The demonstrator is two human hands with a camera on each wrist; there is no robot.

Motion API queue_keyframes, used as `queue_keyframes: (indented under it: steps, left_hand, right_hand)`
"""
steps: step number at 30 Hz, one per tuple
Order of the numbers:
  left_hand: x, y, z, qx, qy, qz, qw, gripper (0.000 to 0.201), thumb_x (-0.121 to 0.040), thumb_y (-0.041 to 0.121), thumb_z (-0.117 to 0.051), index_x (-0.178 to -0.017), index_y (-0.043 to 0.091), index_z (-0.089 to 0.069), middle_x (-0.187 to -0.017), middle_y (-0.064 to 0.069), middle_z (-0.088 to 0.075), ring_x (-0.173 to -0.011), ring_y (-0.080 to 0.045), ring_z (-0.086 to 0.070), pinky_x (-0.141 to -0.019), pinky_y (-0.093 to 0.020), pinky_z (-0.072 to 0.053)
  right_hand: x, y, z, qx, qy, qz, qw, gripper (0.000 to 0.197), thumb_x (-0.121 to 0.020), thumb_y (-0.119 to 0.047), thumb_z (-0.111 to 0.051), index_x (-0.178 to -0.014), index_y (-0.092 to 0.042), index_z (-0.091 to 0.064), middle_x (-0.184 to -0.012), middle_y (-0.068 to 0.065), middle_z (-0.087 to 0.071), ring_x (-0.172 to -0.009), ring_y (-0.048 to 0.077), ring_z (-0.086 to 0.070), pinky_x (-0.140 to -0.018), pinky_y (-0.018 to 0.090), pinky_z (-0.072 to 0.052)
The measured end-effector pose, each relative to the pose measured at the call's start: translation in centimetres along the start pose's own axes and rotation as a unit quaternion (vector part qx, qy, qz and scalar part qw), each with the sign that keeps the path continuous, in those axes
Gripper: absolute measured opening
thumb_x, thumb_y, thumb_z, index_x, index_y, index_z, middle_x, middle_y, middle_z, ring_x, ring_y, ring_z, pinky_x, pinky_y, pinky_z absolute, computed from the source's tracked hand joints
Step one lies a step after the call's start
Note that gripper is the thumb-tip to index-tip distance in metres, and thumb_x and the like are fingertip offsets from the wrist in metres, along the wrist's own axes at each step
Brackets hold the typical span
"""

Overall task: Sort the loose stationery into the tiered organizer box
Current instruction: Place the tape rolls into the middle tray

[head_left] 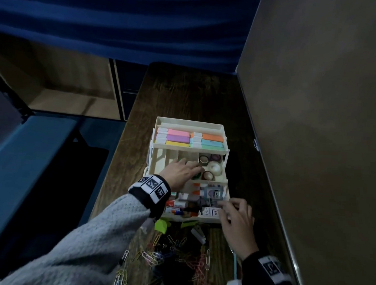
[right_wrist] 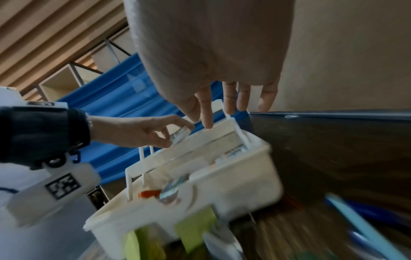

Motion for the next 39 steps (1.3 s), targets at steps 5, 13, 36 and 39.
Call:
queue_keyframes:
  steps: [5, 13, 36, 39]
  left_hand:
    - [0.0, -0.5, -1.1, 0.017, -0.026, 0.044, 0.999, 0.062, -0.093, 0.017, -0.037, -0.148, 0.039, -0.018, -0.158, 0.004, -0.019, -0.128, -0.030, -0.034, -0.101, -0.047, -0.035]
    - [0.7, -0.5, -1.4, -0.016, 0.003, 0.070, 0.997, 0.057, -0.099, 0.031, -0.037, -0.147, 0.047, -0.012, -0.160, -0.006, -0.011, -0.132, -0.031, -0.033, -0.102, -0.048, -0.032]
    - [12.0, 4.6, -4.4, 0.186, 0.183, 0.190, 0.946, 0.032, -0.096, 0.025, -0.045, -0.127, 0.022, -0.049, -0.120, 0.001, -0.050, -0.102, -0.014, -0.047, -0.088, -0.030, -0.046]
    - [7.7, 4.0, -2.7, 0.200, 0.200, 0.207, 0.937, 0.035, -0.096, 0.029, -0.044, -0.130, 0.022, -0.044, -0.120, -0.003, -0.047, -0.103, -0.016, -0.046, -0.086, -0.027, -0.043]
  right_hand:
    - [3.4, 2.8, -0.8, -0.009, -0.044, -0.022, 0.999, 0.022, -0.098, -0.036, -0.044, -0.114, -0.034, -0.060, -0.113, -0.011, -0.033, -0.116, 0.011, -0.033, -0.101, 0.033, -0.033]
    - [6.5, 4.9, -1.3, -0.030, -0.049, -0.007, 0.998, 0.020, -0.098, -0.030, -0.048, -0.112, -0.031, -0.062, -0.110, -0.010, -0.034, -0.108, 0.006, -0.031, -0.102, 0.034, -0.035]
    - [2.9, 3.0, -6.0, -0.041, -0.112, -0.037, 0.992, 0.019, -0.087, -0.034, -0.063, -0.080, -0.018, -0.055, -0.082, 0.001, -0.063, -0.078, 0.018, -0.059, -0.068, 0.030, -0.045]
    - [3.2, 3.6, -3.5, -0.144, -0.117, -0.026, 0.982, 0.018, -0.082, -0.033, -0.070, -0.077, -0.018, -0.062, -0.072, -0.004, -0.062, -0.070, 0.011, -0.058, -0.062, 0.020, -0.043]
Point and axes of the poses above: each hand's wrist, its own x-axis away from the middle knuckle, its own z-axis out of the back of the hand, y = z × x, the point moved 2 cm from there along -x, towards the middle knuckle
